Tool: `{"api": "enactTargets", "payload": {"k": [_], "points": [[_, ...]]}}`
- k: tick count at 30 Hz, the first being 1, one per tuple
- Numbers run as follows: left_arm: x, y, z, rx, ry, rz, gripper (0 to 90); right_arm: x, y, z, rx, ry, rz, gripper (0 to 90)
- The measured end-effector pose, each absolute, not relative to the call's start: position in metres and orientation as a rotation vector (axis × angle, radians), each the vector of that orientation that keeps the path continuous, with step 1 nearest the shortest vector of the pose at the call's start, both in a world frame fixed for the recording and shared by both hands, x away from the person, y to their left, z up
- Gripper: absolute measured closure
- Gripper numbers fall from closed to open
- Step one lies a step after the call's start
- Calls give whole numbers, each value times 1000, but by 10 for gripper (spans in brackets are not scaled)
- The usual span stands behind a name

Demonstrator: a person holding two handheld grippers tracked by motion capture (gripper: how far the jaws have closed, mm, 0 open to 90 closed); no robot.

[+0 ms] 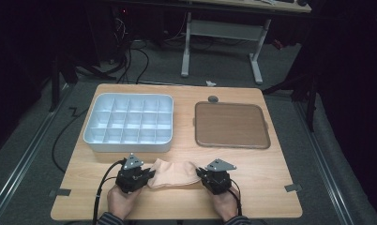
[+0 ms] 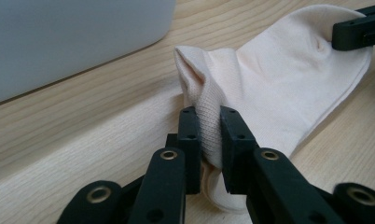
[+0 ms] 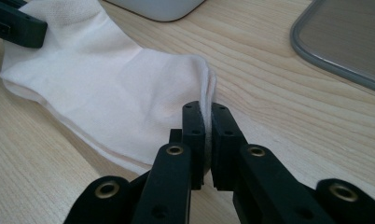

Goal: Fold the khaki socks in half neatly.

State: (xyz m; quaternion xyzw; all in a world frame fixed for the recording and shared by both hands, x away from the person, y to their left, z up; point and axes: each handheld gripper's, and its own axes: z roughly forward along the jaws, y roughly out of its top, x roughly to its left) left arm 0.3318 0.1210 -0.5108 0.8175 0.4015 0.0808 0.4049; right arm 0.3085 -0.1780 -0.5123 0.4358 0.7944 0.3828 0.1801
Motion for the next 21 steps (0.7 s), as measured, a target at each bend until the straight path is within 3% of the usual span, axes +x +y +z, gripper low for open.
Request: {"api": "enactTargets", "payload": {"k": [21], "points": [[336,101,-515,2042,987,184,803,304,-204,-520,1296,2213,1053,861]]}}
